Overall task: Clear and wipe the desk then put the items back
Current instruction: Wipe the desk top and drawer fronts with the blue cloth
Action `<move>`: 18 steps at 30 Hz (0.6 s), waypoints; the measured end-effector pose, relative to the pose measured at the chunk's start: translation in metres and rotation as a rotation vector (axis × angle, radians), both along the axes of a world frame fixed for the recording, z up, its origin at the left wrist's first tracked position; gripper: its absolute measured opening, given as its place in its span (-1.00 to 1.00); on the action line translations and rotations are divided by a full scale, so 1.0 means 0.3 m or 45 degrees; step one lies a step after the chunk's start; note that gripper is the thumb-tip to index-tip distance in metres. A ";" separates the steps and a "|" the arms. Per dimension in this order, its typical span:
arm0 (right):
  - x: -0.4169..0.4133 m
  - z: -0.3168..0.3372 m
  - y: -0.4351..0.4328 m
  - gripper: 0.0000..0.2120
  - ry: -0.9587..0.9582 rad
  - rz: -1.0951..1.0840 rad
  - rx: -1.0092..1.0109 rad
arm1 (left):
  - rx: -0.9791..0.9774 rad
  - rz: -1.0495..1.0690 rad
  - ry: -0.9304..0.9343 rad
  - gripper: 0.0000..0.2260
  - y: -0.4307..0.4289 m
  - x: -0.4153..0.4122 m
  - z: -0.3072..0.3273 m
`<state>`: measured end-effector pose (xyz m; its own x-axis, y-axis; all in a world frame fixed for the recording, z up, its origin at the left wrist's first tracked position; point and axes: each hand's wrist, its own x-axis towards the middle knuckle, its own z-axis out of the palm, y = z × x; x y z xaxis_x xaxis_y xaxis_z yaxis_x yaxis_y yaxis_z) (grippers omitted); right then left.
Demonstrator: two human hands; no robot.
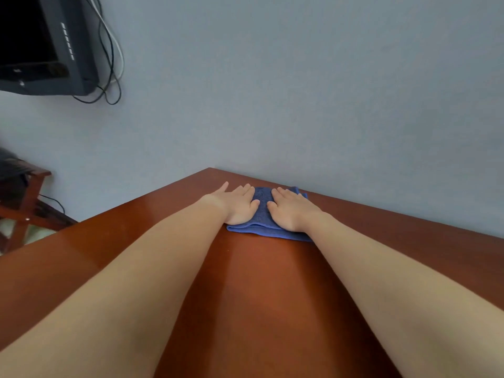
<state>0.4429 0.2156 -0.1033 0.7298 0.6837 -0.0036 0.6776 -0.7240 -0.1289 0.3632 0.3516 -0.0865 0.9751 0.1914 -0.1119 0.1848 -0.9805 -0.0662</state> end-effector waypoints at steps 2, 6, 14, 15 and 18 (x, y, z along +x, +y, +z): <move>0.029 -0.001 0.001 -0.45 -0.022 -0.009 0.009 | -0.033 -0.008 -0.015 -0.49 0.007 0.034 -0.003; 0.090 -0.002 0.006 -0.48 -0.036 -0.041 0.020 | -0.058 -0.036 -0.025 -0.50 0.018 0.111 -0.006; 0.169 -0.004 0.018 -0.47 -0.022 -0.116 0.056 | -0.055 -0.097 -0.038 -0.49 0.041 0.205 -0.008; 0.173 -0.006 0.020 -0.48 -0.019 -0.128 0.071 | -0.054 -0.103 -0.043 -0.49 0.043 0.211 -0.008; 0.180 -0.012 0.027 -0.47 -0.010 -0.167 0.083 | -0.060 -0.121 -0.055 -0.49 0.049 0.222 -0.010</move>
<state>0.4969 0.2237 -0.1070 0.8128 0.5809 0.0437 0.5788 -0.7967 -0.1737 0.4299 0.3661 -0.0895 0.9927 0.0930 -0.0763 0.0922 -0.9956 -0.0138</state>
